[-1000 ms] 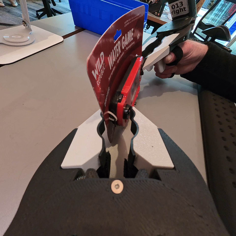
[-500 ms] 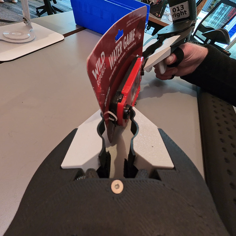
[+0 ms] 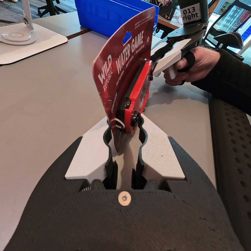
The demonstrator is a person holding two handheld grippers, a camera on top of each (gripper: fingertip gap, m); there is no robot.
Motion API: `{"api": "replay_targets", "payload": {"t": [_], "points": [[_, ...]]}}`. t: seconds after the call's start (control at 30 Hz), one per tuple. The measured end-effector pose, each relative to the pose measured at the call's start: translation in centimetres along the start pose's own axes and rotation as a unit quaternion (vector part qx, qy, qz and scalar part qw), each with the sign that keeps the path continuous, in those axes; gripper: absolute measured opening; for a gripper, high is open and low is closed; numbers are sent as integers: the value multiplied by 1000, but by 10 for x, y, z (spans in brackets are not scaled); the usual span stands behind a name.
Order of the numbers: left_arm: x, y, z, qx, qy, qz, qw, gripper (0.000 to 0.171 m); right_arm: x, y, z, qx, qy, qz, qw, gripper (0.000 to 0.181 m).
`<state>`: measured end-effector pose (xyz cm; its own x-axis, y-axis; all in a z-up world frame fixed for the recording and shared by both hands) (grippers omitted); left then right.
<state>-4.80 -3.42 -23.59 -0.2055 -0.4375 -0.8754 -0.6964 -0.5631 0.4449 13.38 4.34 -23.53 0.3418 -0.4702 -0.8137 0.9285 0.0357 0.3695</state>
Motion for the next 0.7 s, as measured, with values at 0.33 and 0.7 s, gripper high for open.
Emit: {"api": "replay_targets", "payload": {"t": [0.33, 0.7], "points": [[0, -1, 0, 1, 2, -1, 1000, 35, 0, 0, -1, 5, 1, -1, 1000, 37], [-1, -4, 0, -4, 2, 2, 1000, 37, 4, 0, -3, 4, 3, 10, 1000, 38]]}}
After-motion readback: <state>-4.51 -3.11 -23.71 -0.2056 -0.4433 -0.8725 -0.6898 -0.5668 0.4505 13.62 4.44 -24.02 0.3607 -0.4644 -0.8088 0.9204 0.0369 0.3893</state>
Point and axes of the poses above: each gripper's, where its closed fingertips meet, y back along the fingers, x out of its underside, z = x × y across the jaws, the point moved 5 cm from there along y, back along the fingers, and after that the axes turned 3 degrees about z, right-handed, at the moved point
